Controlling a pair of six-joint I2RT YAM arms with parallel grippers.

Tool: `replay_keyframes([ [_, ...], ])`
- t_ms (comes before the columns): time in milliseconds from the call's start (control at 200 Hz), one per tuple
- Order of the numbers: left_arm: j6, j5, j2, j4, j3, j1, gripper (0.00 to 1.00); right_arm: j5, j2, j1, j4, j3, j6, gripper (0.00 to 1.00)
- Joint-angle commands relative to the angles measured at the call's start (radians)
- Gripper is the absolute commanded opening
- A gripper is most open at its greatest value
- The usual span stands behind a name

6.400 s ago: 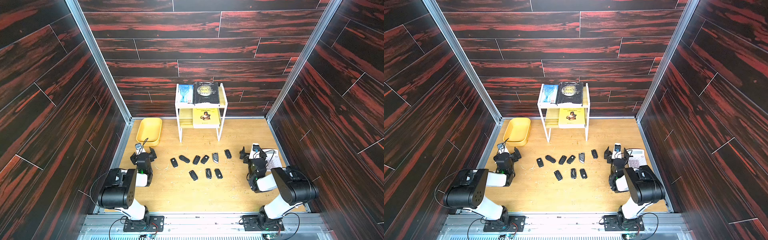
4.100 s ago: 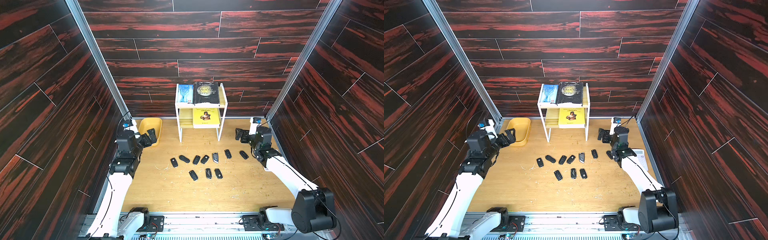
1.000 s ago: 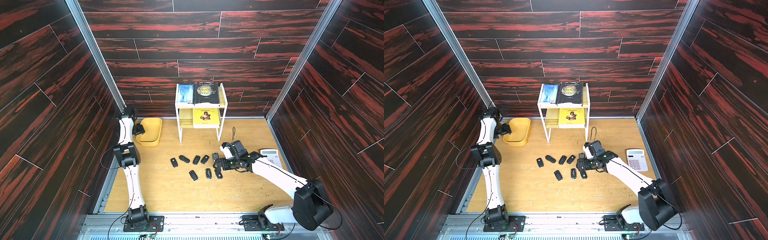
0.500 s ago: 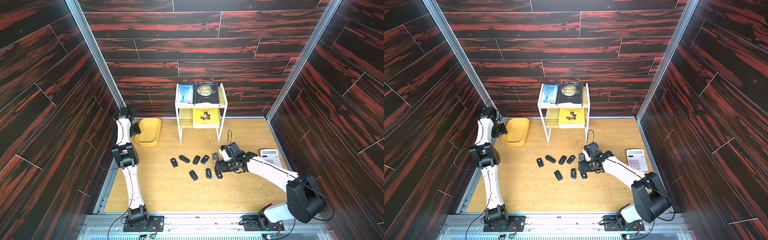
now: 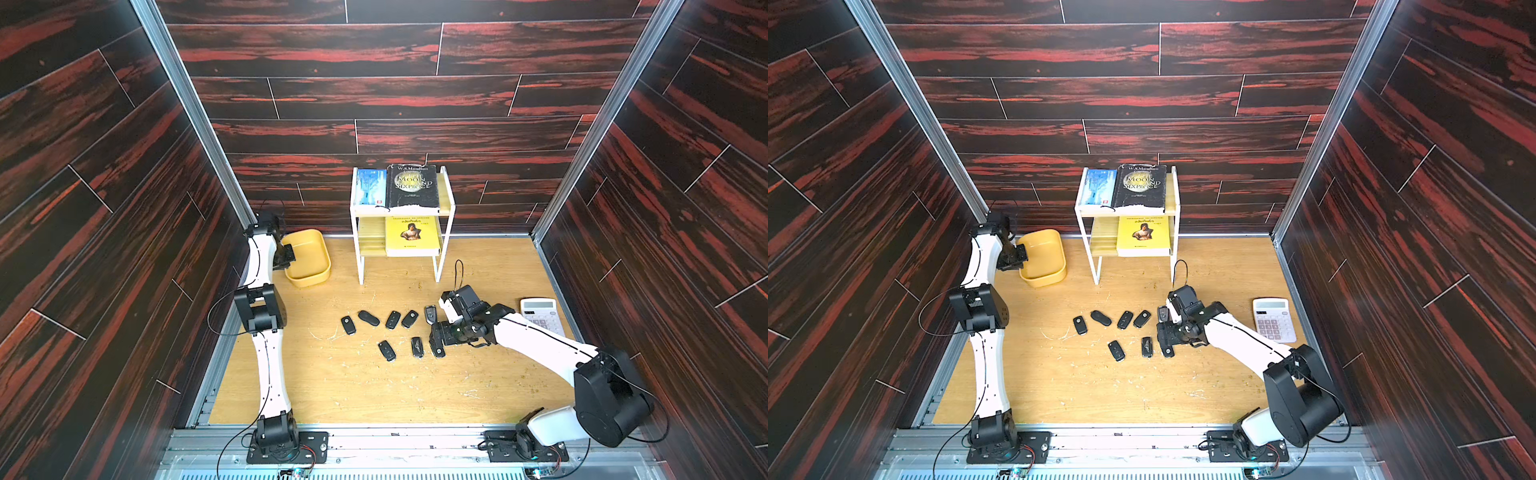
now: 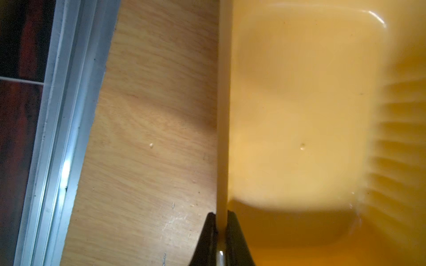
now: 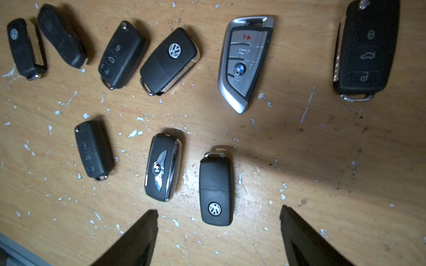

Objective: Place the car key into the storage box
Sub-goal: Pick up the storage box at the corner of the board.

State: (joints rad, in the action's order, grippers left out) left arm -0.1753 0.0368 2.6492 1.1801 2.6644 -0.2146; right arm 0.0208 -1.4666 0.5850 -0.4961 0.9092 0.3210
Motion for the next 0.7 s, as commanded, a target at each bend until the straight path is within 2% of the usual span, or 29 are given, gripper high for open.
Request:
replay_keyframes([
  [0,0.006,-0.020,-0.037,0.026,-0.045,0.004,0.03,0.005,0.020,0.009,-0.015,-0.002,0.005,0.88],
  [165,0.011,-0.020,-0.065,0.040,-0.071,0.007,0.02,-0.002,0.019,0.009,-0.011,0.006,0.003,0.88],
  [356,0.013,-0.025,-0.139,0.049,-0.190,0.014,0.00,-0.010,0.019,0.009,-0.006,0.011,0.001,0.89],
  [456,0.011,-0.002,-0.196,0.050,-0.310,0.023,0.00,-0.012,0.025,0.009,-0.006,0.012,0.000,0.88],
  [696,-0.040,0.013,-0.426,-0.107,-0.702,0.045,0.01,-0.021,0.041,0.009,-0.003,0.013,0.001,0.88],
])
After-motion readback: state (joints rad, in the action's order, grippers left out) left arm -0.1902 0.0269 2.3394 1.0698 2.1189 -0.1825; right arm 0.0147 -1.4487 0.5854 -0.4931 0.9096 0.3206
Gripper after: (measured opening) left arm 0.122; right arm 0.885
